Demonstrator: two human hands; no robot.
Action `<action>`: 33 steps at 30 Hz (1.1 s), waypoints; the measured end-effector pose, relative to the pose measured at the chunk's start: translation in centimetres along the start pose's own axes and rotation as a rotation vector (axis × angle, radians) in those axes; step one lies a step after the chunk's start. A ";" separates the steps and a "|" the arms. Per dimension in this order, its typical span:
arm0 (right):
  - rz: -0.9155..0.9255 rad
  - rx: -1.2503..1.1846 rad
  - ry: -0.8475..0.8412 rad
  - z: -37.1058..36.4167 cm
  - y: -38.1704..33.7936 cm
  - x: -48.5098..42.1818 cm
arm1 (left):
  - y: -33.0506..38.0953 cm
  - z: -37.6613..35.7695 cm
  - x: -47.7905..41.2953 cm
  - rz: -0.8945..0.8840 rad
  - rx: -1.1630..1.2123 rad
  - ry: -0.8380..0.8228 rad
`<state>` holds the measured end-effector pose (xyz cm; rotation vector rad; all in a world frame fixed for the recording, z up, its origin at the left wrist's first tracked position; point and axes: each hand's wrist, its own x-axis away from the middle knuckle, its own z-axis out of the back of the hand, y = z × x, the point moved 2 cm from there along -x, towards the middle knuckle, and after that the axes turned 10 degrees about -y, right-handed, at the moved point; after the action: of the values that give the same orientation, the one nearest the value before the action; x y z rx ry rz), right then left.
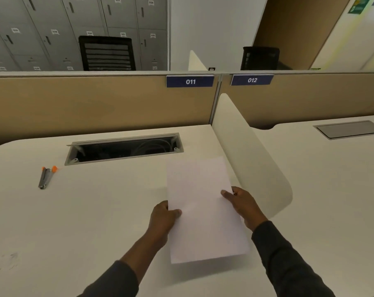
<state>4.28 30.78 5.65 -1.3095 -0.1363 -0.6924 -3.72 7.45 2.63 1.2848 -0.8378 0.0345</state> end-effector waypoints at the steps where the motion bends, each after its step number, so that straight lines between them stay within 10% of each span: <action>1: -0.037 0.039 0.001 0.1 0.7 -0.5 | -0.4 -0.4 -0.8 0.010 -0.004 0.020; 7: 0.002 0.271 0.151 -0.1 3.9 -3.2 | -0.5 -2.9 -3.0 -0.016 -0.160 0.082; 17: 0.086 0.774 0.316 0.4 5.1 -5.9 | -2.7 -5.0 -5.7 -0.157 -1.269 -0.127; 33: 0.090 1.100 0.099 -2.2 10.8 -6.0 | -4.9 -5.3 -7.4 -0.220 -1.363 -0.180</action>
<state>4.66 32.07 -6.82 -0.2244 -0.3196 -0.4717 -3.97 13.43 -5.74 0.0696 -0.6266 -0.7214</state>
